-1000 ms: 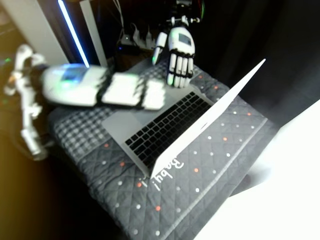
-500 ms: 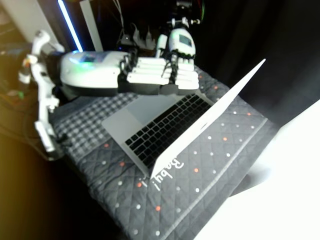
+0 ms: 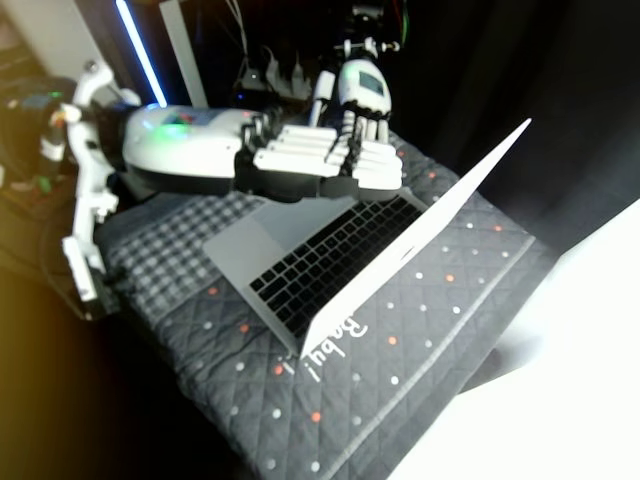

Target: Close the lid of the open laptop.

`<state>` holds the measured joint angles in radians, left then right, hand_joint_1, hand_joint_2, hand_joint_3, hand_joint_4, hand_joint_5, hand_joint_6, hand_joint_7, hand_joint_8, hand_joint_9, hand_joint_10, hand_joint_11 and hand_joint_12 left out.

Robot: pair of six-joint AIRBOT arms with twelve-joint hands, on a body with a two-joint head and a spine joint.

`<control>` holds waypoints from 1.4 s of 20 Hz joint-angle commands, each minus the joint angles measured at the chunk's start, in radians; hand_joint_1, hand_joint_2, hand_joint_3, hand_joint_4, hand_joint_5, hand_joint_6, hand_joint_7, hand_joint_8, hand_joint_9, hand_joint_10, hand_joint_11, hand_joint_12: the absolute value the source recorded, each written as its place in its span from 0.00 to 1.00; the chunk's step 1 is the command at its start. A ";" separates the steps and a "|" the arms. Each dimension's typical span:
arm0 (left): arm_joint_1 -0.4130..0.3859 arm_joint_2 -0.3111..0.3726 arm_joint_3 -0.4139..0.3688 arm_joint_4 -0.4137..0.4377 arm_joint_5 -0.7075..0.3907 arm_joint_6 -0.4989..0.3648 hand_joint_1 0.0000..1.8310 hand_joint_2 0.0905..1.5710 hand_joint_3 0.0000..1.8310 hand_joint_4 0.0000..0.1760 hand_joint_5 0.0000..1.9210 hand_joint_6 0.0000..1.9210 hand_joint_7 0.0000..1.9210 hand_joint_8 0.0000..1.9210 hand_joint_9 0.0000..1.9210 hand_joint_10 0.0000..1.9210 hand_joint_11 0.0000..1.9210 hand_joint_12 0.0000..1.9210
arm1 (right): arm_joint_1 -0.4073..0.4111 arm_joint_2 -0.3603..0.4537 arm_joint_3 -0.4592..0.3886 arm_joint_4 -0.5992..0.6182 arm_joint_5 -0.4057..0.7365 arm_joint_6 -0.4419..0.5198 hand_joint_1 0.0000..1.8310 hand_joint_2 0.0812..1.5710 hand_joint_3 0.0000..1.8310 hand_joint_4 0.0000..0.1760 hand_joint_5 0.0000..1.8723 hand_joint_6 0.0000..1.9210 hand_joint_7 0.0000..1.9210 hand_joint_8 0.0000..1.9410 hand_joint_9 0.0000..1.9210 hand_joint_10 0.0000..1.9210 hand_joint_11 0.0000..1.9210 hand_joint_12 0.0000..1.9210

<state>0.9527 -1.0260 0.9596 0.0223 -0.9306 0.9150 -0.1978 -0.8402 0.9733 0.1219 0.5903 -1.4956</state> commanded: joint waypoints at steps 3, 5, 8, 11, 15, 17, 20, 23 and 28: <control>0.008 -0.014 -0.005 0.014 -0.003 -0.019 0.16 0.87 0.00 0.20 0.12 0.00 0.13 0.00 0.14 0.01 0.00 0.43 | 0.054 0.001 0.008 -0.014 0.097 -0.005 0.14 0.93 0.01 0.23 0.00 0.00 0.00 0.00 0.00 0.00 0.00 0.00; 0.007 -0.016 -0.003 0.014 -0.004 -0.019 0.16 0.87 0.00 0.17 0.12 0.00 0.13 0.00 0.14 0.01 0.00 0.43 | 0.081 -0.008 0.023 -0.011 0.091 -0.005 0.19 0.93 0.00 0.14 0.00 0.00 0.00 0.00 0.00 0.00 0.00 0.00; 0.008 -0.018 -0.003 0.014 -0.004 -0.019 0.13 0.88 0.00 0.11 0.12 0.00 0.13 0.00 0.14 0.01 0.00 0.46 | 0.136 -0.033 0.061 0.010 0.039 -0.006 0.21 0.93 0.00 0.00 0.00 0.00 0.00 0.00 0.00 0.00 0.00 0.00; 0.007 -0.026 0.000 0.014 0.001 -0.022 0.11 0.88 0.00 0.15 0.11 0.00 0.12 0.00 0.13 0.01 0.00 0.44 | 0.149 -0.077 0.124 0.080 -0.022 -0.008 0.17 0.90 0.00 0.38 0.00 0.00 0.00 0.00 0.00 0.00 0.00 0.00; 0.008 -0.034 0.000 0.014 0.005 -0.022 0.12 0.88 0.00 0.22 0.09 0.00 0.10 0.00 0.11 0.00 0.00 0.42 | 0.149 -0.118 0.175 0.129 -0.080 -0.008 0.25 0.86 0.00 0.00 0.00 0.00 0.03 0.01 0.04 0.02 0.00 0.00; 0.008 -0.034 0.000 0.014 0.001 -0.022 0.12 0.88 0.00 0.16 0.10 0.00 0.11 0.00 0.13 0.01 0.00 0.44 | 0.149 -0.123 0.177 0.126 -0.101 -0.008 0.29 0.83 0.00 0.00 0.19 0.15 0.20 0.35 0.20 0.64 0.17 0.93; 0.008 -0.034 0.000 0.014 0.001 -0.023 0.11 0.88 0.00 0.13 0.10 0.00 0.11 0.00 0.12 0.01 0.00 0.39 | 0.149 -0.123 0.161 0.091 -0.113 -0.008 0.34 0.89 0.03 0.95 0.22 0.95 0.18 0.98 0.32 0.99 0.43 1.00; 0.010 -0.034 0.000 0.010 0.000 -0.024 0.12 0.88 0.00 0.11 0.10 0.00 0.11 0.00 0.13 0.01 0.00 0.40 | 0.149 -0.108 0.120 0.044 -0.110 -0.007 0.41 0.80 0.00 0.14 0.03 1.00 0.06 1.00 0.14 1.00 0.24 1.00; 0.017 -0.032 0.000 -0.011 -0.008 -0.024 0.14 0.87 0.00 0.17 0.12 0.01 0.12 0.00 0.13 0.01 0.00 0.44 | 0.148 -0.038 0.003 -0.096 -0.098 0.037 0.36 0.77 0.00 0.00 0.04 1.00 0.08 1.00 0.15 1.00 0.17 1.00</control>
<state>0.9653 -1.0447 0.9619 0.0021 -0.9489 0.9112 -0.0586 -0.8761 0.9756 -0.0162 0.3820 -1.4017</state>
